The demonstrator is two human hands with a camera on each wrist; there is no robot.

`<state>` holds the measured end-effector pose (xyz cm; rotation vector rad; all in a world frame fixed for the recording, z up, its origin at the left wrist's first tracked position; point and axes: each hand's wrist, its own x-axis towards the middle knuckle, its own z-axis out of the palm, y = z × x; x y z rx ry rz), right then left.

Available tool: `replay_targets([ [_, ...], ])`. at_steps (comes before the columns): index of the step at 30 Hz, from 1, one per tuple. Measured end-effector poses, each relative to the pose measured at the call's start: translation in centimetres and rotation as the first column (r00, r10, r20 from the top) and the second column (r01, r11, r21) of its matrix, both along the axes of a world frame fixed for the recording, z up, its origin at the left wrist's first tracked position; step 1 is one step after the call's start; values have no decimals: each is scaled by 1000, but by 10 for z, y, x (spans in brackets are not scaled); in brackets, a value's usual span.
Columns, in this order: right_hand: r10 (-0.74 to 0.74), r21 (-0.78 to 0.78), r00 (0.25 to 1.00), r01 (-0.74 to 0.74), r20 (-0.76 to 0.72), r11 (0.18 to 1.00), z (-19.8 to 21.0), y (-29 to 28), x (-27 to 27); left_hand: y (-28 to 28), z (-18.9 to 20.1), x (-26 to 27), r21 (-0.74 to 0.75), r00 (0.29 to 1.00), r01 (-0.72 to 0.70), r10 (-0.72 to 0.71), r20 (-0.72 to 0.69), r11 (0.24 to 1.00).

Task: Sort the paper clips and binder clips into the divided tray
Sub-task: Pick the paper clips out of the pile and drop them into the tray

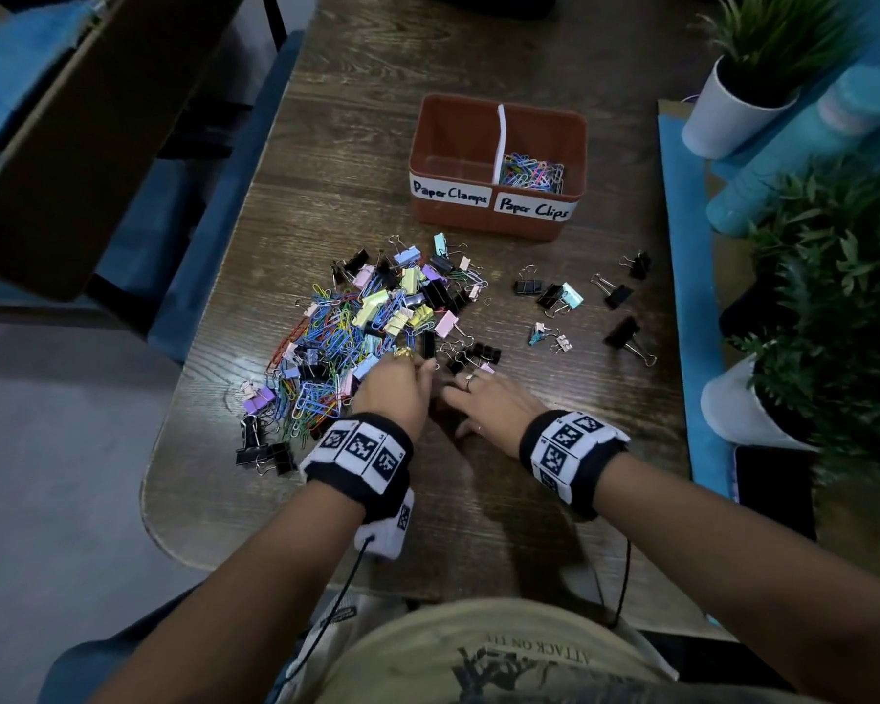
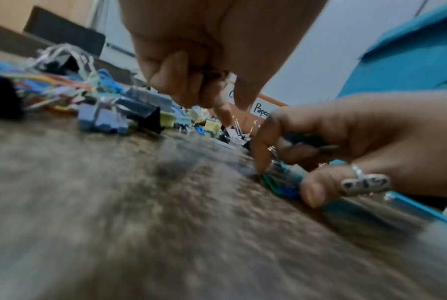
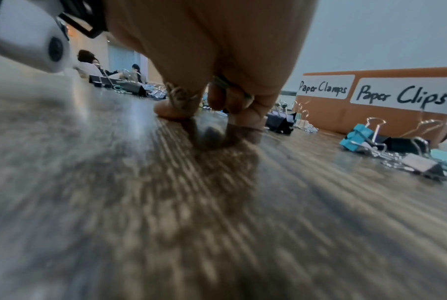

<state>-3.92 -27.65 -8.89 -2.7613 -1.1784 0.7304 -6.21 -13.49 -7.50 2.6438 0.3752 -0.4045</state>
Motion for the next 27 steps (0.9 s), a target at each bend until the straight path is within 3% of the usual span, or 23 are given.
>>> replay_targets([
  [3, 25, -4, 1000, -25, 14, 1000, 1, -2, 4, 0, 0, 12, 118, 997, 71, -72, 2, 990],
  [13, -12, -69, 996, 18, 84, 997, -2, -3, -14, -1, -15, 26, 206, 946, 311, -282, -160, 928],
  [15, -121, -17, 992, 121, 36, 992, 4, -9, -13, 0, -17, 26, 230, 926, 351, -301, -226, 907],
  [17, -398, 125, 916, 402, -54, 907, 20, -20, 1, 0, -8, 28, 265, 905, 394, -322, -277, 880],
  [19, -645, 257, 755, 651, -120, 714, 41, -36, 33, -5, 21, 42, 191, 907, 380, -324, -268, 905],
  [22, -813, 339, 559, 805, -163, 486, 76, -51, 94, -20, 78, 83, -156, 960, 211, -235, -154, 965],
  [24, -837, 326, 518, 833, -175, 447, 94, -51, 134, -36, 104, 128, -301, 989, 109, -134, -64, 947],
  [27, -836, 262, 547, 813, -37, 520, 105, -41, 191, -59, 119, 186, -396, 998, 26, -47, -43, 918],
])
